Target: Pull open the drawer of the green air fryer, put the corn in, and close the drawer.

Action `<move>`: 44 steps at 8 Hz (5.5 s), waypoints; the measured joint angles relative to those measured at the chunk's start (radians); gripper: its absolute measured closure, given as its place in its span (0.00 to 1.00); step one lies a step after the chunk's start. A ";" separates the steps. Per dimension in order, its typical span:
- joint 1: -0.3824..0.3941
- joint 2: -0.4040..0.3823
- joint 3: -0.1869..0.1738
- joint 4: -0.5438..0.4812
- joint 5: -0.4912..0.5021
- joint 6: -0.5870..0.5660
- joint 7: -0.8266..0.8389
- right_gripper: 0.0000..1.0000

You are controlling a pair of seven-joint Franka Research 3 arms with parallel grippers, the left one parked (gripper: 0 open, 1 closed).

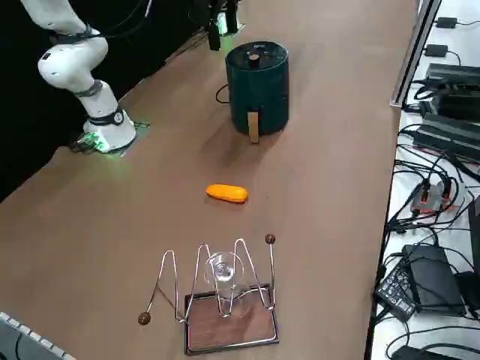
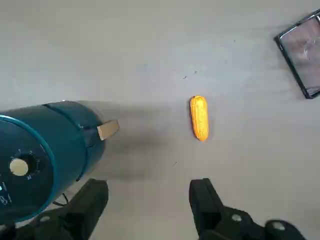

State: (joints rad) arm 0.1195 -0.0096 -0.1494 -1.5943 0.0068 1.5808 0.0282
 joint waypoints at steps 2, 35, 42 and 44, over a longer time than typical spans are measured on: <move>0.002 0.000 0.002 0.000 0.000 0.000 0.000 0.00; 0.127 0.266 0.015 -0.474 0.428 0.581 1.155 0.01; 0.132 0.287 0.011 -0.473 0.428 0.612 1.154 0.53; 0.128 0.287 0.004 -0.472 0.428 0.612 1.149 0.53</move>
State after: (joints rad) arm 0.2472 0.2774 -0.1458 -2.0659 0.4351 2.1927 1.1772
